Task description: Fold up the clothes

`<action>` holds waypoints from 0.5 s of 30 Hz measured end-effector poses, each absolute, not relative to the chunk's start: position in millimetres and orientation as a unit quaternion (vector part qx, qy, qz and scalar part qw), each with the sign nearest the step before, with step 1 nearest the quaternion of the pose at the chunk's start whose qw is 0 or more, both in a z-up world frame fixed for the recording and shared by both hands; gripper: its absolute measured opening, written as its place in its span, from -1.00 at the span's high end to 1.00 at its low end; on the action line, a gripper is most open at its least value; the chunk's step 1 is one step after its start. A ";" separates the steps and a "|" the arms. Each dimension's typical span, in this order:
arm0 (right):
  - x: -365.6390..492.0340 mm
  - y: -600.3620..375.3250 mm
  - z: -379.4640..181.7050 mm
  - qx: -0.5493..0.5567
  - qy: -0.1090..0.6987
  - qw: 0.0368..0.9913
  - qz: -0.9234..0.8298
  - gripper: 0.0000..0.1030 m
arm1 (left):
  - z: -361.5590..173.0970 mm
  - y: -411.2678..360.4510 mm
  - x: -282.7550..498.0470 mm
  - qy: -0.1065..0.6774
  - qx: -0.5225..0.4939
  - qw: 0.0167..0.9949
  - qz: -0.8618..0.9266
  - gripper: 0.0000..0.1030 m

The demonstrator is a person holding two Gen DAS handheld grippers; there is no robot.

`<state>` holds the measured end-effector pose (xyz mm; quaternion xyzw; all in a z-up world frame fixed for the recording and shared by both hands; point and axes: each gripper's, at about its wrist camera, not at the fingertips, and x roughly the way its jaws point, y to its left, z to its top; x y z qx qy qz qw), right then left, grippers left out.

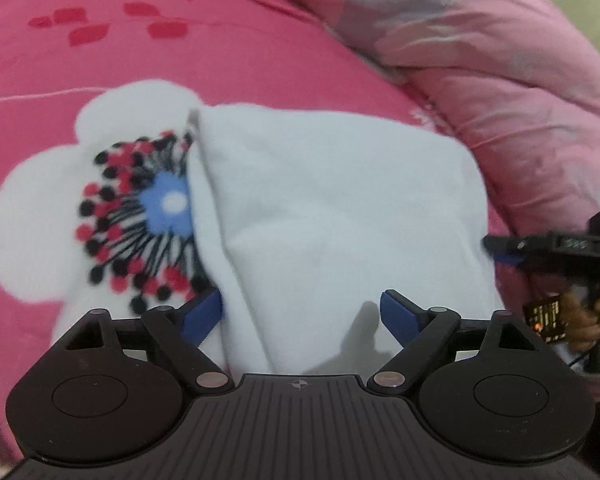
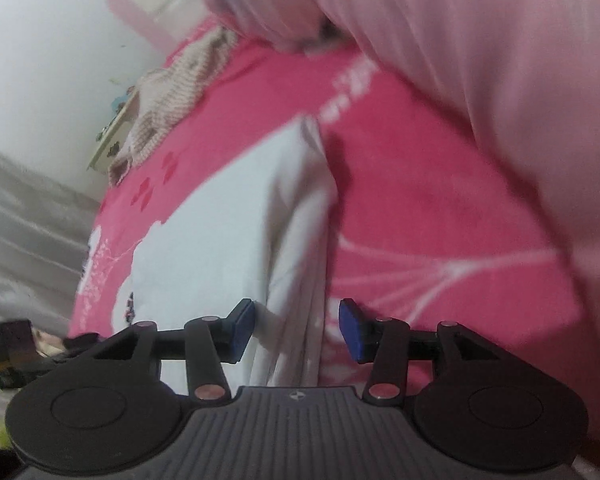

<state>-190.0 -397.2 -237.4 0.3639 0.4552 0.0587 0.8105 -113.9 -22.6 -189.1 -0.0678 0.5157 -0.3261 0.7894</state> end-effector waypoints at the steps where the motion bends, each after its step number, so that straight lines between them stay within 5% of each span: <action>1: -186.2 -398.4 -241.3 0.377 0.453 0.805 0.065 -0.02 | -190.4 -24.9 -110.2 0.512 -0.069 0.791 -0.327 -0.66; 15: -168.8 -400.2 -270.1 0.473 0.447 0.751 0.112 -0.06 | -203.1 -22.5 -106.8 0.497 -0.078 0.792 -0.347 -0.62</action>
